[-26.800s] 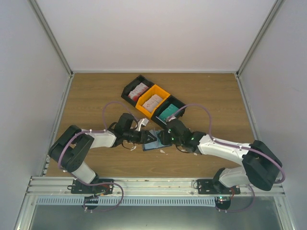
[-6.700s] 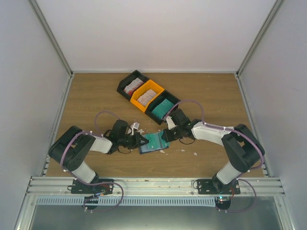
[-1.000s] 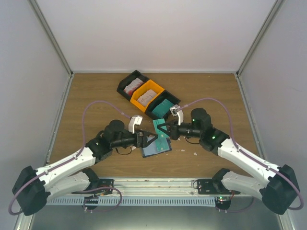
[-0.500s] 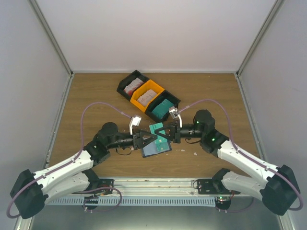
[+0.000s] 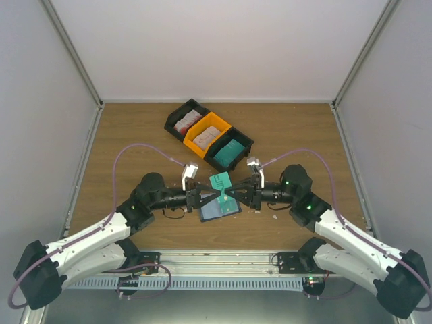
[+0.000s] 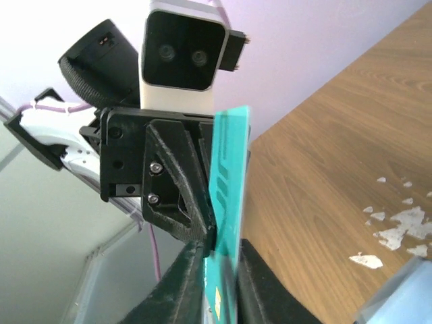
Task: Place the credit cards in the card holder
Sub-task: Insert the credit card into the card holder.
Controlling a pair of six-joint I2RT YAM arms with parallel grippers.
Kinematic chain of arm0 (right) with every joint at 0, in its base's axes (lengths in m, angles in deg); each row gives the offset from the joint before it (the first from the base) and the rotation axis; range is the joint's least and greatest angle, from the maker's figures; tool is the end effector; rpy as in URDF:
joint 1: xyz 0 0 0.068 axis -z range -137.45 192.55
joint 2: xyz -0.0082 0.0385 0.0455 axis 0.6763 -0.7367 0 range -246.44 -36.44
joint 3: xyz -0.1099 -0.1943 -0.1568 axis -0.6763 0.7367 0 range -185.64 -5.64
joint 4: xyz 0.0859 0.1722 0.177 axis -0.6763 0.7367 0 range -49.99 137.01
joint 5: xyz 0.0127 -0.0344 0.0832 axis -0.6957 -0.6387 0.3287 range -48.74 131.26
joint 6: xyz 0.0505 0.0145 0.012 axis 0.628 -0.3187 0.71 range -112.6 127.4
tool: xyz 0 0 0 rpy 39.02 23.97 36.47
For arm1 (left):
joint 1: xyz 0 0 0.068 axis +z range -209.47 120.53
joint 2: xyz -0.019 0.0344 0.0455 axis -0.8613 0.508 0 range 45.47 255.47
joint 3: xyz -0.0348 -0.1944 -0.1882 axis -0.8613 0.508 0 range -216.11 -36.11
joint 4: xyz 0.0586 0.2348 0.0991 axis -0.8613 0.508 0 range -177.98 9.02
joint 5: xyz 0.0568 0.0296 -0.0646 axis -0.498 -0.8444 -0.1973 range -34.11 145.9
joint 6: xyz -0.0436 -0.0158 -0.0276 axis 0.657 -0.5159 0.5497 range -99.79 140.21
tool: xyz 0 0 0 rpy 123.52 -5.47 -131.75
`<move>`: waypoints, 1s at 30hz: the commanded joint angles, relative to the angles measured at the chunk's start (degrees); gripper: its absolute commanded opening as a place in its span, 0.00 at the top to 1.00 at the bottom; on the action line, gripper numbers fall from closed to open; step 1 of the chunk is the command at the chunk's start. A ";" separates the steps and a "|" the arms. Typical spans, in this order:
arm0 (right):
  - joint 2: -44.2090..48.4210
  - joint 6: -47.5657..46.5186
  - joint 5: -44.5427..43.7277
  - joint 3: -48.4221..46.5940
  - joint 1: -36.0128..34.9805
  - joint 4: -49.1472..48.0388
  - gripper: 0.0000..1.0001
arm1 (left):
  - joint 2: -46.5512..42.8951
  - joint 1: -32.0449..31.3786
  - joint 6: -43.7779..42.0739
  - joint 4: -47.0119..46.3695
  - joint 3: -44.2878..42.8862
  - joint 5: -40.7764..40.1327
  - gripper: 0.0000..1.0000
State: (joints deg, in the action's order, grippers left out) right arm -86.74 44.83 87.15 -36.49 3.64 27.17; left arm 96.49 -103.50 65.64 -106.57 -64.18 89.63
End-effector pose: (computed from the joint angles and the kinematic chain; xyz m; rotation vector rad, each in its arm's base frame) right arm 0.1400 0.1458 0.2803 -0.7114 1.8147 1.6110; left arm 0.1346 -0.1577 0.2706 0.4978 1.8582 -1.6067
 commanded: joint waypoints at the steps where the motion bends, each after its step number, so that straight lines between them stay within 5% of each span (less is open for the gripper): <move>1: 1.94 -1.05 -0.70 1.11 -0.18 -0.29 0.93 | -0.47 0.66 -0.86 -0.77 -0.76 -2.83 1.00; 4: 1.27 -1.41 -1.93 0.36 -0.19 0.23 0.99 | -0.21 0.61 -0.82 0.57 -0.83 -4.07 0.97; 8: -0.31 -2.59 -6.92 -0.62 -0.12 5.05 0.99 | -0.93 0.61 0.02 12.45 -1.67 -18.56 0.53; 11: -3.18 -2.93 -11.61 -0.68 -0.02 10.52 0.99 | 0.87 0.70 2.43 26.31 -2.28 -30.71 0.41; 19: -19.52 -3.28 -11.43 0.70 0.00 11.43 1.00 | 10.01 1.68 3.39 29.00 0.65 -32.56 0.52; 25: -30.65 -2.61 -11.73 -1.91 0.83 9.15 1.00 | 19.00 4.12 1.49 24.21 0.66 -26.06 0.66; 30: -34.63 -1.16 -9.89 -1.17 3.95 6.31 1.00 | 22.60 4.37 0.57 23.16 -0.24 -24.42 0.68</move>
State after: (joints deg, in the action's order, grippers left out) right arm -119.59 42.86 76.06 -36.69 5.36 37.40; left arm 117.47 -99.54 67.58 -79.80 -63.92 63.47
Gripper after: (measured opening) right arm 0.022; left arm 0.325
